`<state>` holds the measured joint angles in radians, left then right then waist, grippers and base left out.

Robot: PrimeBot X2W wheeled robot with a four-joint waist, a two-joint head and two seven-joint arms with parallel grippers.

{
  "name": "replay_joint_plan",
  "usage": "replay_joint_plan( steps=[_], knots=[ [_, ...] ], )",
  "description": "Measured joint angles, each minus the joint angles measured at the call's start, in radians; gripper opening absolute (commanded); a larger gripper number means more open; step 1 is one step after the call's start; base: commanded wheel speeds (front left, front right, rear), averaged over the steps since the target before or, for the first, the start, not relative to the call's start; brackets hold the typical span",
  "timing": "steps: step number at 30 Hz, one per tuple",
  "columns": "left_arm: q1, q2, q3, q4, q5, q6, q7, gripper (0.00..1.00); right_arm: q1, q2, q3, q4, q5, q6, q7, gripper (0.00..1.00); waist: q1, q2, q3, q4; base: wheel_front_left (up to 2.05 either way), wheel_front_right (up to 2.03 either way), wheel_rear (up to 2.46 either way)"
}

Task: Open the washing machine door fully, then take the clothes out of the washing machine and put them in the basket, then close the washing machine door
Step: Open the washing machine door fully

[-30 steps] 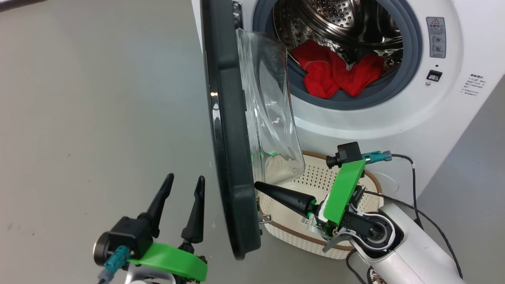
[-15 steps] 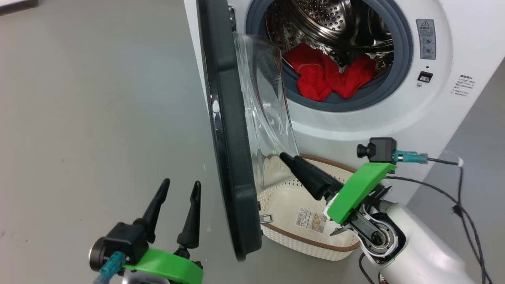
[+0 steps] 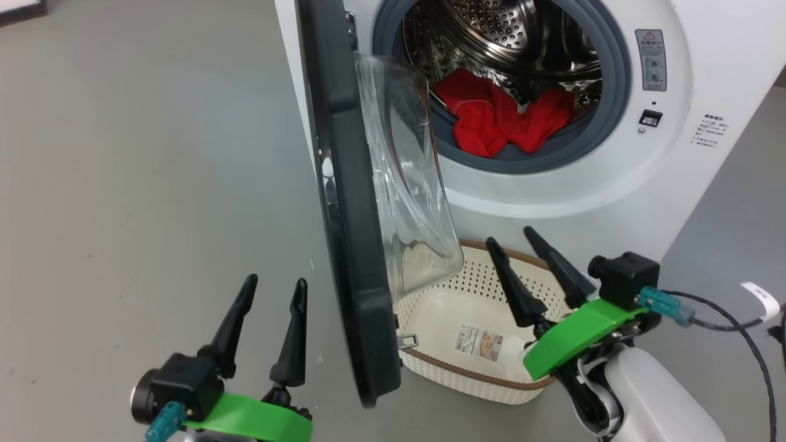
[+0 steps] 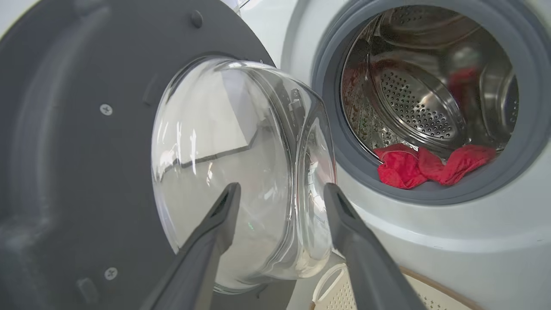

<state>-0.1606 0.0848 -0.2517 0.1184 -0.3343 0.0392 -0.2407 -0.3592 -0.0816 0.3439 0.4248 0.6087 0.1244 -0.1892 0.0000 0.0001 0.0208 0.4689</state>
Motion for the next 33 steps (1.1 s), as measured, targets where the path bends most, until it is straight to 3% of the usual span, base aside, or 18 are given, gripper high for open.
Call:
replay_joint_plan(
  steps=[6,9,21,33],
  knots=[
    [0.001,0.0,0.009,-0.011,0.008,0.006,-0.009,1.0,0.052,0.021,-0.111,-0.064,-0.273,0.0,-0.048,1.0,0.0,0.0,0.008,-0.006,0.0,0.0,0.0],
    [0.001,-0.001,0.015,-0.011,0.008,0.006,-0.009,1.0,0.085,0.022,-0.14,-0.106,-0.319,0.0,-0.053,1.0,0.0,0.0,0.011,-0.009,0.0,0.0,0.0],
    [0.022,-0.006,0.034,-0.018,0.018,0.015,-0.009,1.0,0.216,0.026,-0.176,-0.217,-0.338,0.0,-0.064,1.0,0.0,0.0,0.005,-0.013,0.0,0.0,0.0],
    [0.024,-0.015,0.058,-0.024,0.029,0.023,-0.009,1.0,0.248,0.027,-0.172,-0.239,-0.349,0.0,-0.066,1.0,0.0,0.0,0.004,-0.022,0.0,0.0,0.0]
  ],
)
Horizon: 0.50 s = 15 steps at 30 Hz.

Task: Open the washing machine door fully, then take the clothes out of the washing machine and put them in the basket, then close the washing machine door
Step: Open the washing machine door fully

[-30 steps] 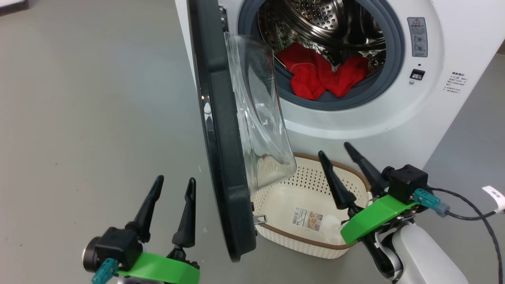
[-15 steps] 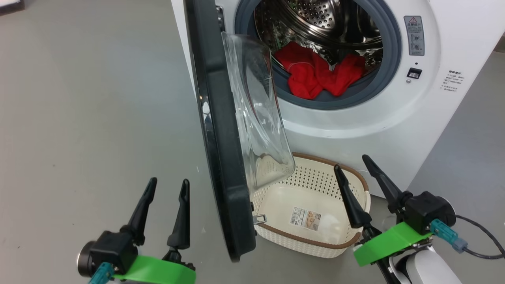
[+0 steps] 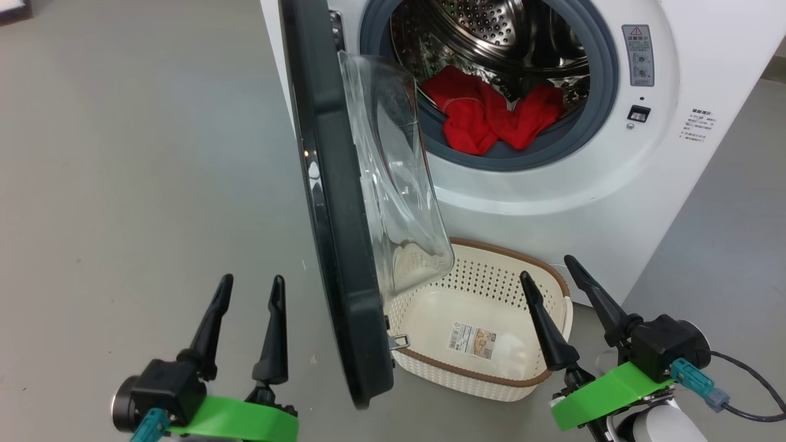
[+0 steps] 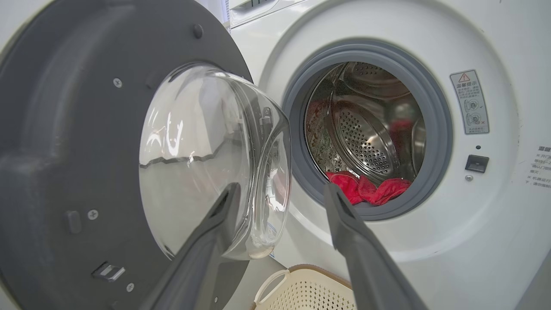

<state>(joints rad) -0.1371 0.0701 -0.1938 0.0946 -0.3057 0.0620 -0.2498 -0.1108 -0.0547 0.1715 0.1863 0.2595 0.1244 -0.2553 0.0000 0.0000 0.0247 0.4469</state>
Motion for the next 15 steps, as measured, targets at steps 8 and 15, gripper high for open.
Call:
replay_joint_plan(
  steps=[8,15],
  knots=[
    [0.0,-0.008,0.01,-0.064,0.025,-0.005,-0.002,0.0,0.0,0.0,0.0,-0.004,0.001,0.0,0.0,1.0,0.0,0.0,0.002,-0.008,0.0,0.0,0.0],
    [-0.001,-0.018,0.017,-0.23,0.057,-0.029,-0.004,0.0,0.001,0.0,-0.001,-0.003,0.002,0.0,0.0,1.0,0.0,0.0,0.004,-0.014,0.0,0.0,0.0]
  ],
)
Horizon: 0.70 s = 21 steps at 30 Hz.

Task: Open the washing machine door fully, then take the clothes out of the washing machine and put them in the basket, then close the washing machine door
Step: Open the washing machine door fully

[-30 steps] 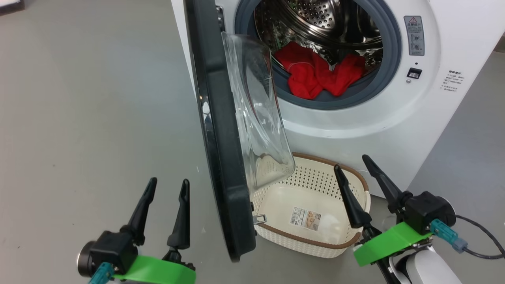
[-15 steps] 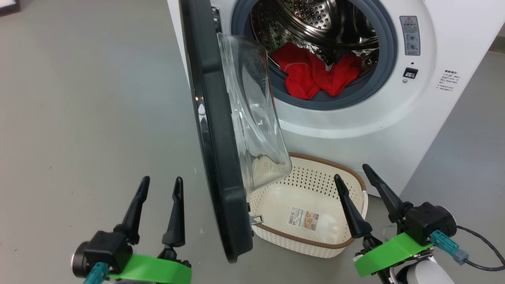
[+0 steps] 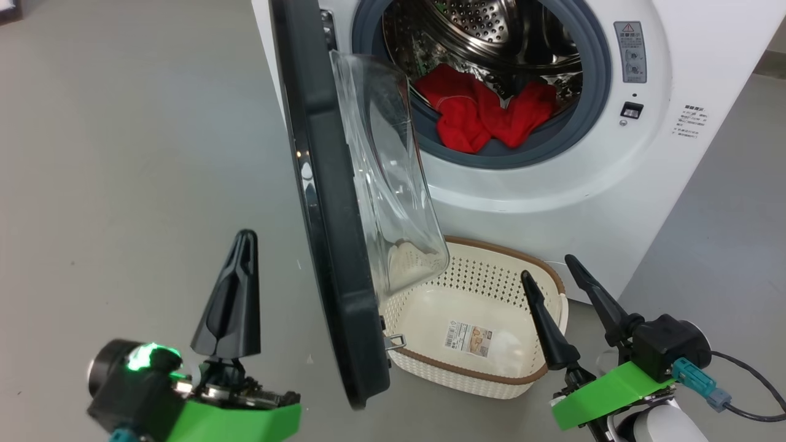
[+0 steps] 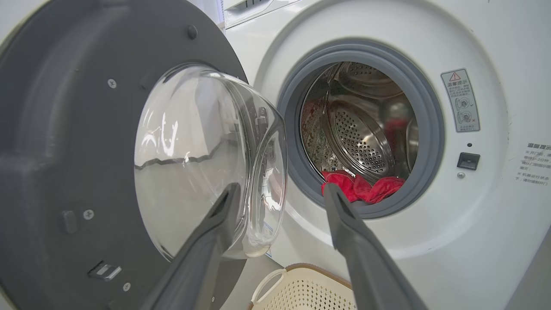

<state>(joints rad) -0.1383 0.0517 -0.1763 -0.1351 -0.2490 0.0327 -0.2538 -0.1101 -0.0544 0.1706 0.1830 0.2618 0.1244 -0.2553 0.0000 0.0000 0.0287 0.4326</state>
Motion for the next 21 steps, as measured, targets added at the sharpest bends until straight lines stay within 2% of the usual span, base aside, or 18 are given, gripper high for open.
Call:
replay_joint_plan(
  steps=[5,9,14,21],
  knots=[
    [-0.004,-0.003,-0.026,-0.097,0.002,-0.034,-0.003,0.0,0.0,0.0,0.001,0.002,0.019,0.0,0.0,1.0,0.0,0.0,0.004,-0.002,0.0,0.0,0.0],
    [-0.004,-0.003,-0.094,-0.116,-0.027,-0.064,-0.003,0.0,0.0,0.0,0.0,0.006,0.019,0.0,0.0,1.0,0.0,0.0,0.007,-0.003,0.0,0.0,0.0],
    [-0.006,-0.003,-0.186,-0.081,-0.028,-0.078,0.0,0.0,0.0,0.0,0.001,0.012,0.019,0.0,0.0,1.0,0.0,0.0,0.006,-0.009,0.0,0.0,0.0],
    [-0.01,-0.003,-0.264,0.011,-0.052,-0.086,0.065,0.0,0.0,0.0,0.002,0.015,0.028,0.0,0.0,1.0,0.0,0.0,0.006,-0.022,0.0,0.0,0.0]
  ],
)
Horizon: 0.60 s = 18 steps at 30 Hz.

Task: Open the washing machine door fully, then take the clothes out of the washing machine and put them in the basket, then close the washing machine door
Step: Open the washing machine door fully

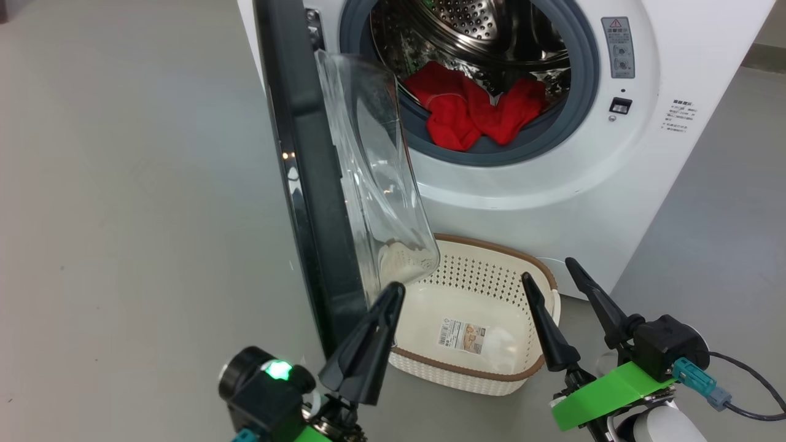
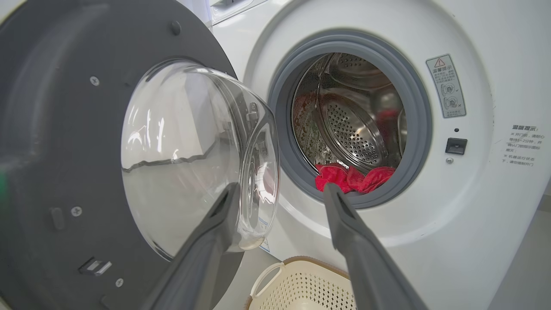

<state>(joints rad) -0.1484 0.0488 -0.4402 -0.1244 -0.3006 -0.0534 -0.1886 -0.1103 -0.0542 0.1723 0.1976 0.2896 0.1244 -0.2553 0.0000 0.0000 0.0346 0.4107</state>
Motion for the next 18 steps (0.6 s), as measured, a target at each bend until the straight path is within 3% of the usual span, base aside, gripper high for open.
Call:
replay_joint_plan(
  steps=[4,18],
  knots=[
    [-0.002,0.0,-0.019,0.053,-0.029,0.002,0.027,0.0,0.0,0.0,0.0,0.002,0.001,0.0,0.0,1.0,0.0,0.0,0.004,-0.006,0.0,0.0,0.0],
    [-0.061,-0.001,-0.019,0.21,-0.037,0.081,0.027,0.0,0.0,0.0,0.001,0.006,0.008,0.0,0.0,1.0,0.0,0.0,0.009,-0.014,0.0,0.0,0.0]
  ],
)
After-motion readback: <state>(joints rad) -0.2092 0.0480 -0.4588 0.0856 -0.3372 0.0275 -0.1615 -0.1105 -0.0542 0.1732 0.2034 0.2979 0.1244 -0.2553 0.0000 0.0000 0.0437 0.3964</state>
